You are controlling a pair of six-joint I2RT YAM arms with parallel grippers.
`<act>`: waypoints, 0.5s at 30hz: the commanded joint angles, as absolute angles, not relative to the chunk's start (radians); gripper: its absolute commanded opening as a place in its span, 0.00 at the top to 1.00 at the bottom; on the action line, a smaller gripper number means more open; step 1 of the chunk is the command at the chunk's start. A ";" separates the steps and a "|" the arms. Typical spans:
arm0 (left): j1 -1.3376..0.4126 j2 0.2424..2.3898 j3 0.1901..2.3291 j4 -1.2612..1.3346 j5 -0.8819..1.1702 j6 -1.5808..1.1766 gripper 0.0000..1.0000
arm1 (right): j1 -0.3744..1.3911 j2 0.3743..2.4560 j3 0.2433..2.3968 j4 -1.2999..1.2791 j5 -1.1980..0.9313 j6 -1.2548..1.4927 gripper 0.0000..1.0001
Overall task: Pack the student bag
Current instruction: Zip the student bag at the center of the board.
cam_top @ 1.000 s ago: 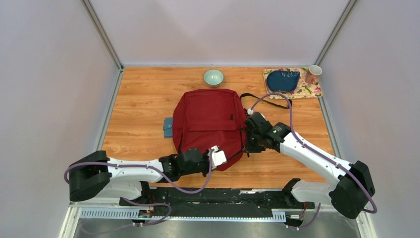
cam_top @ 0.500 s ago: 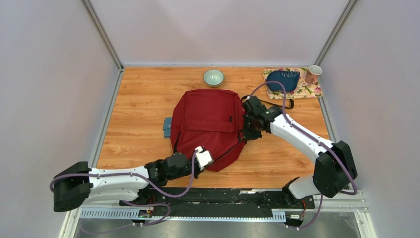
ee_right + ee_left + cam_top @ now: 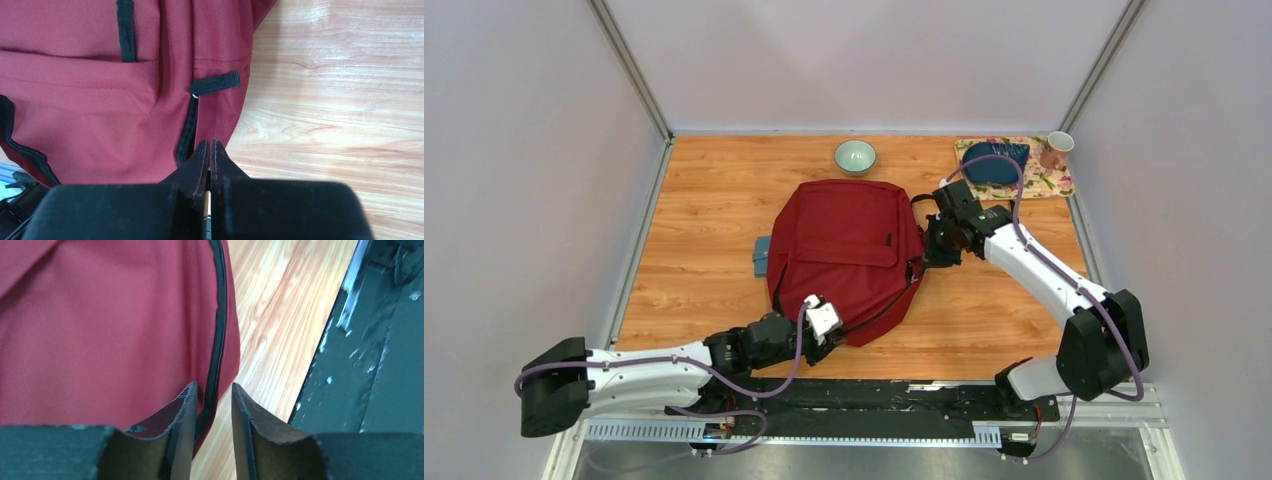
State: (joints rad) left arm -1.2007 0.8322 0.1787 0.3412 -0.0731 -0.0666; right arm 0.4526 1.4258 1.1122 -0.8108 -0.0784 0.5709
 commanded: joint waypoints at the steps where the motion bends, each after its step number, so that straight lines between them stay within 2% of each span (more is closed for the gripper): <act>1: -1.209 0.856 0.259 0.146 -0.113 -0.123 0.47 | 0.471 1.339 1.039 -0.719 -0.054 0.520 1.00; 2: -1.209 0.874 0.277 0.150 -0.126 -0.115 0.41 | 0.497 1.318 1.017 -0.718 -0.054 0.525 1.00; 3: -1.210 0.887 0.299 0.155 -0.130 -0.092 0.25 | 0.505 1.307 1.000 -0.716 -0.051 0.532 1.00; 4: -1.210 0.899 0.342 0.156 -0.133 -0.080 0.20 | 0.509 1.293 0.970 -0.713 -0.052 0.540 1.00; 15: -1.210 1.124 0.560 0.268 -0.060 -0.002 0.20 | 0.512 1.183 0.891 -0.707 -0.084 0.541 1.00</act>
